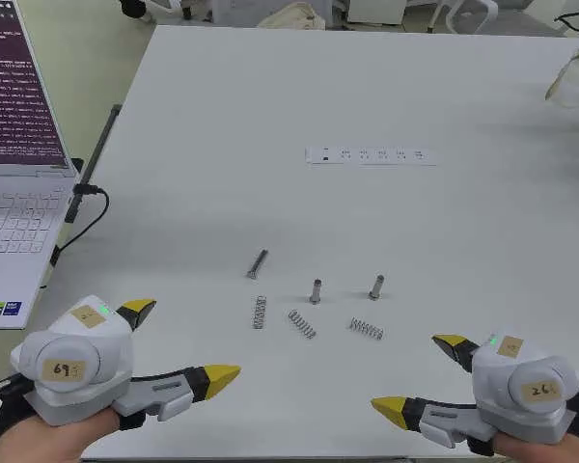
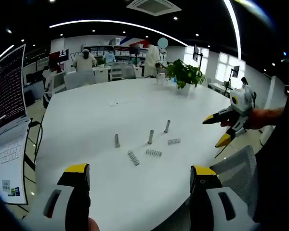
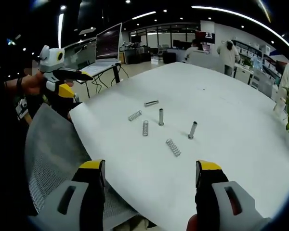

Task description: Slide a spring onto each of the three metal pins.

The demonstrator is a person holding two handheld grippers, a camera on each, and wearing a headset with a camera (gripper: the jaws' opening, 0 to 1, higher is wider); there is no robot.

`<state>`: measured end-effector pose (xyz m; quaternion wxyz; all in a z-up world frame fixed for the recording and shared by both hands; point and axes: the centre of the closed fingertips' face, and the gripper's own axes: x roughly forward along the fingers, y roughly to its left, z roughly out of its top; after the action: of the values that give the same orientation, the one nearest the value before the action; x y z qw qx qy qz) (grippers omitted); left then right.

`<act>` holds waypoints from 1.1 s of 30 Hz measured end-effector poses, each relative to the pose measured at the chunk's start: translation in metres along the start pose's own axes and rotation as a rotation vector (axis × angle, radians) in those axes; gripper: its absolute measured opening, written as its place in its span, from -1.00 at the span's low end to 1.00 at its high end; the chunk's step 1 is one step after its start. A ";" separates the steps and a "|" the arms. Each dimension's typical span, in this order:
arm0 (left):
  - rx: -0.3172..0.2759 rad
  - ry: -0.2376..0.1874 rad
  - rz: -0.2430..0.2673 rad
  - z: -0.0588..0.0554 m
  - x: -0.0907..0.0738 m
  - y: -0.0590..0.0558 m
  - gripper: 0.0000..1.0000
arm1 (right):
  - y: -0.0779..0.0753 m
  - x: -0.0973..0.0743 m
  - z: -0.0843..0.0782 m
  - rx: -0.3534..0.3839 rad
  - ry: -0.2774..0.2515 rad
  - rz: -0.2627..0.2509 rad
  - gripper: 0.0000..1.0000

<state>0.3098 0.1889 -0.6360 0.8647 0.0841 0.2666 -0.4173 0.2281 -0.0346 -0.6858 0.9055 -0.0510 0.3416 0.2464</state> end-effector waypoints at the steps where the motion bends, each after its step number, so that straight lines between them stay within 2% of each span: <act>1: 0.001 -0.001 -0.001 0.001 0.000 0.000 0.66 | 0.000 0.000 0.000 0.000 -0.001 0.000 0.50; 8: 0.005 -0.005 -0.005 0.003 0.001 0.000 0.66 | 0.001 0.000 0.001 -0.003 -0.002 0.001 0.50; 25: -0.003 -0.003 0.006 -0.001 -0.004 0.002 0.65 | 0.003 -0.002 -0.005 0.001 0.003 -0.007 0.50; 33: 0.002 -0.002 0.003 -0.001 -0.003 0.001 0.65 | 0.005 -0.003 -0.009 -0.015 0.019 -0.008 0.50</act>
<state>0.3086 0.1917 -0.6353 0.8656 0.0851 0.2650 -0.4162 0.2185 -0.0336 -0.6907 0.9028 -0.0615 0.3482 0.2449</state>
